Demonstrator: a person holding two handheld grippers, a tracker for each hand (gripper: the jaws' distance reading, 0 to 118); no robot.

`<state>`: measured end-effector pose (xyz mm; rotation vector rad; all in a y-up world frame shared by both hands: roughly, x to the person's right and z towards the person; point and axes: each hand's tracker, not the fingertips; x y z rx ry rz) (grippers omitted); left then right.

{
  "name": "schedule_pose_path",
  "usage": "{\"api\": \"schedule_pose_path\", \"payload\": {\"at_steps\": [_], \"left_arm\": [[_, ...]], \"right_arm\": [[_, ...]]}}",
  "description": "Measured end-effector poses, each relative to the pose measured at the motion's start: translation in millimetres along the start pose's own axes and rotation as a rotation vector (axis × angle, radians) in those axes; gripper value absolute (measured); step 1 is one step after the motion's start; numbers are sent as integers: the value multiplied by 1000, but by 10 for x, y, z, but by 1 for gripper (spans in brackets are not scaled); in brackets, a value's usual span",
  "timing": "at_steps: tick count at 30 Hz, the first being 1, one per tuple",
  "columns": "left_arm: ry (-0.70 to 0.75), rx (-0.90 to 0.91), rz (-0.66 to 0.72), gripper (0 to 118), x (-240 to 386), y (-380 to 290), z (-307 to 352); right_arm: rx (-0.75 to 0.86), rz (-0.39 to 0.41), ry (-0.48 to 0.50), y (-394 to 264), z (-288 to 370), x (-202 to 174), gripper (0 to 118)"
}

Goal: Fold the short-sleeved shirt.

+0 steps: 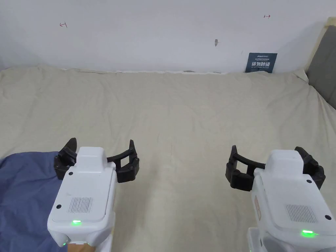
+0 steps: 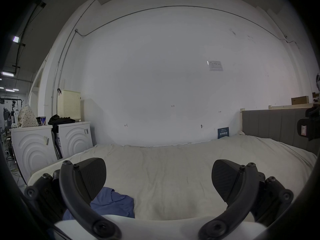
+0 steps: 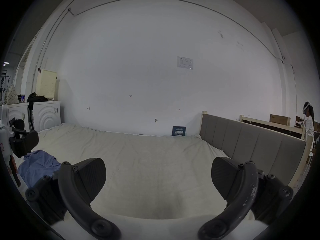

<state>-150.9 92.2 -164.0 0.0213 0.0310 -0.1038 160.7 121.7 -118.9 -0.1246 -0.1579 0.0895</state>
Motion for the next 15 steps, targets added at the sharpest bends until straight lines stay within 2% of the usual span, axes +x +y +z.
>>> {"api": "schedule_pose_path", "payload": {"at_steps": [2,4,5,6,7,8,9,12,15], "left_arm": [[-6,-7,10,118,-5,6,0],[-17,-15,21,108,-12,8,-1],[-23,-20,28,97,-16,8,1],[-31,-26,36,74,-17,9,0],[-40,-30,45,44,-17,11,0],[-39,-34,44,10,-9,12,-5],[-12,-67,19,0,2,5,-8],[-53,-61,40,0,-60,17,21],[-25,-60,42,0,-92,-16,28]], "right_arm": [[-1,2,-2,8,0,-1,118],[-2,8,-8,16,3,-3,118],[-3,14,-10,23,10,-5,113],[-5,16,-8,32,19,-6,92],[-8,19,-10,39,27,-8,68],[-9,21,-13,42,27,-10,34],[-16,28,-24,48,21,-10,2],[-25,18,1,53,24,-1,1],[-21,36,11,60,0,-79,1]]}}
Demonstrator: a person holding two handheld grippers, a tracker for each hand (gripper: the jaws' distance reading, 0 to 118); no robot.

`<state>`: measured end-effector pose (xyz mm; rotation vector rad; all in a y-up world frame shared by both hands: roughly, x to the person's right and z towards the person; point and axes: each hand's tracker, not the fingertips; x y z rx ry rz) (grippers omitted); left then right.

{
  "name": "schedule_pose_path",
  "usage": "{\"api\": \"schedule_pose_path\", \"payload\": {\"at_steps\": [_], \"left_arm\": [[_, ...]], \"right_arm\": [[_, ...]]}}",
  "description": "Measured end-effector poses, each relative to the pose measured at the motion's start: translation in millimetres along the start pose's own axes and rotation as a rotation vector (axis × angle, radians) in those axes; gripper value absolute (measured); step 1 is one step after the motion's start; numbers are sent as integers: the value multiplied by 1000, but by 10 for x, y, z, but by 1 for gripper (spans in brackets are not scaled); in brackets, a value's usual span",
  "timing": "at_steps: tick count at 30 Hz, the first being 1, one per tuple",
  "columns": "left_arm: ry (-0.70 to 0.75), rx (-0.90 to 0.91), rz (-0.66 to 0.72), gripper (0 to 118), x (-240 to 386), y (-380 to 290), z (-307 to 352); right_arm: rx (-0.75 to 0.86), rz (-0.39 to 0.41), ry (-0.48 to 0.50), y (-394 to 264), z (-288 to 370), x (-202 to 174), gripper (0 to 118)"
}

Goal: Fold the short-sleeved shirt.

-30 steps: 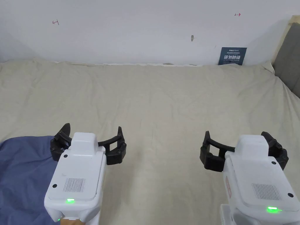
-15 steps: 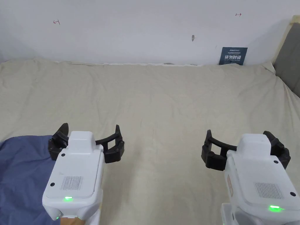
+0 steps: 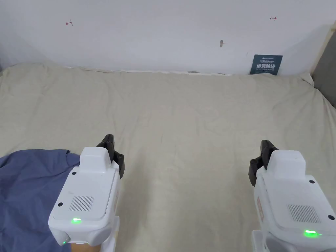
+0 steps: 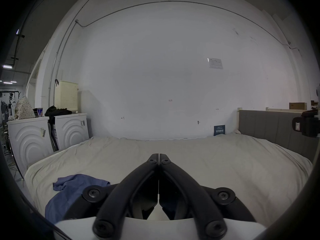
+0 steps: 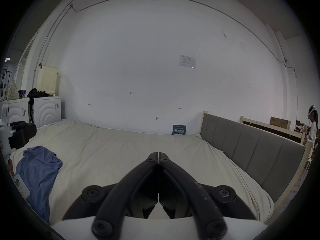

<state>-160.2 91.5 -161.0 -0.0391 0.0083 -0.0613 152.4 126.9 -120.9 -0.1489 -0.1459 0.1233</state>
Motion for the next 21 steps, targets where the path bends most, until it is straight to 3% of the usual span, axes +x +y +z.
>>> {"api": "schedule_pose_path", "payload": {"at_steps": [6,16,21], "left_arm": [[106,-12,18,0,-462,-20,117],[409,-60,-27,0,-1695,-100,729],[496,-104,-14,0,-2116,-161,1012]], "right_arm": [[18,-5,116,81,-130,-432,1],[42,0,438,180,-151,-1704,1],[34,14,535,179,-91,-2135,1]]}}
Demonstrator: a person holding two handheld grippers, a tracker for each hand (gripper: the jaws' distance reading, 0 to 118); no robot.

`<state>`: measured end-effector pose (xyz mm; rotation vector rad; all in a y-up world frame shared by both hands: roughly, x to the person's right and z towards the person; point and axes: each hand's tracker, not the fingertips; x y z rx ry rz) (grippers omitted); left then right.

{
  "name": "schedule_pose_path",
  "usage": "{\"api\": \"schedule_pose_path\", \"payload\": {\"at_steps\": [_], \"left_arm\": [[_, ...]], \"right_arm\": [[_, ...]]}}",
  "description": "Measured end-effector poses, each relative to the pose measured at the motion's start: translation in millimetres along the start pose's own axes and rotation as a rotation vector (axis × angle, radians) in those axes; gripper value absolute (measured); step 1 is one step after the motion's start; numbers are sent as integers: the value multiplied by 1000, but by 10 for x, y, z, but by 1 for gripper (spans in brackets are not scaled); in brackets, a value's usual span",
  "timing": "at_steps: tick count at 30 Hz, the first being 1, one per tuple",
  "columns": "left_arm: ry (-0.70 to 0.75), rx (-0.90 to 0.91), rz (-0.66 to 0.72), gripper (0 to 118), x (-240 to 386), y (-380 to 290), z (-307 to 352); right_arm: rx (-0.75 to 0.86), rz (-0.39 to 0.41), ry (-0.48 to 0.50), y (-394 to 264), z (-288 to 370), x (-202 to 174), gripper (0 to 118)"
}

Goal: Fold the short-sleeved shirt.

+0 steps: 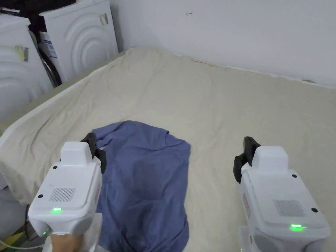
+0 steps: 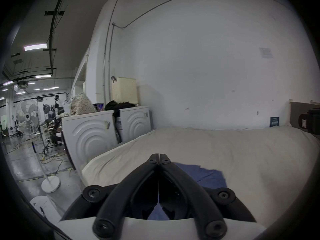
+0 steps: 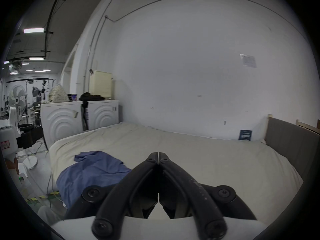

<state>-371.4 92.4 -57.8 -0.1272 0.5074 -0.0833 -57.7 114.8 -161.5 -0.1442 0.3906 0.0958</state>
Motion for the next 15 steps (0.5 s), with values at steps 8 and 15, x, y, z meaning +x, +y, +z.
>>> {"api": "schedule_pose_path", "payload": {"at_steps": [8,15], "left_arm": [[-27,-155,76,0,-291,-157,-209],[-183,-426,143,51,-141,-322,-944]], "right_arm": [[-16,16,49,-12,-116,-164,1],[-46,44,14,-67,-173,37,2]]}}
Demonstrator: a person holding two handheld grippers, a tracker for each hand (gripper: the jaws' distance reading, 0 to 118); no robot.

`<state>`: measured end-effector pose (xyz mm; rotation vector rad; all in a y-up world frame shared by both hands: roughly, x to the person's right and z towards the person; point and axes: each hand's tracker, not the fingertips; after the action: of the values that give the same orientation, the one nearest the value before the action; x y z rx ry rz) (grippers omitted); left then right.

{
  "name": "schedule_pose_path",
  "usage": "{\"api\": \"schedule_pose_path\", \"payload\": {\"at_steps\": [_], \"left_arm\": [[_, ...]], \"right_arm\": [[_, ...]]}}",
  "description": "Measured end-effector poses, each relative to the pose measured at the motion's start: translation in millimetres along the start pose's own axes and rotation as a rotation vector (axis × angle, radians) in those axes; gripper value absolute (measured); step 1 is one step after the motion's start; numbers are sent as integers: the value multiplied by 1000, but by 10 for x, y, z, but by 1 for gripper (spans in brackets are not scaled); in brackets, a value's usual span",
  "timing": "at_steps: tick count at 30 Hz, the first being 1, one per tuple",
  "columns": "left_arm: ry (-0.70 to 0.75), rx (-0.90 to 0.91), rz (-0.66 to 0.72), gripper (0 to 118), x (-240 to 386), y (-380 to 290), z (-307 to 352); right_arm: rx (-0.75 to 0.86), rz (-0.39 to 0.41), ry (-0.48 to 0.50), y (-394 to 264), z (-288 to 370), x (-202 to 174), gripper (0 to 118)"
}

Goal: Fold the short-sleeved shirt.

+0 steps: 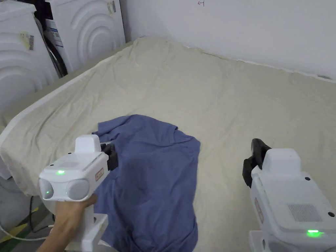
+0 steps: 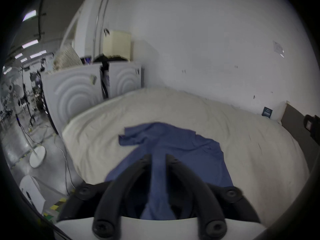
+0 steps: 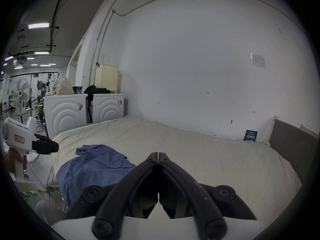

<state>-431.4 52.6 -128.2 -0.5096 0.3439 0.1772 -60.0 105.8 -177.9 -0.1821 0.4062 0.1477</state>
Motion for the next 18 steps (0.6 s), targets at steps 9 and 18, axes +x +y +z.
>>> {"api": "schedule_pose_path", "payload": {"at_steps": [9,18], "left_arm": [[3,-354,-77,110,338,-119,-1263],[61,-505,-31,98,545,-402,-1777]], "right_arm": [[-71,0,-98,-211,-98,355,1],[-151,-12,-164,-458,-100,704,1]]}}
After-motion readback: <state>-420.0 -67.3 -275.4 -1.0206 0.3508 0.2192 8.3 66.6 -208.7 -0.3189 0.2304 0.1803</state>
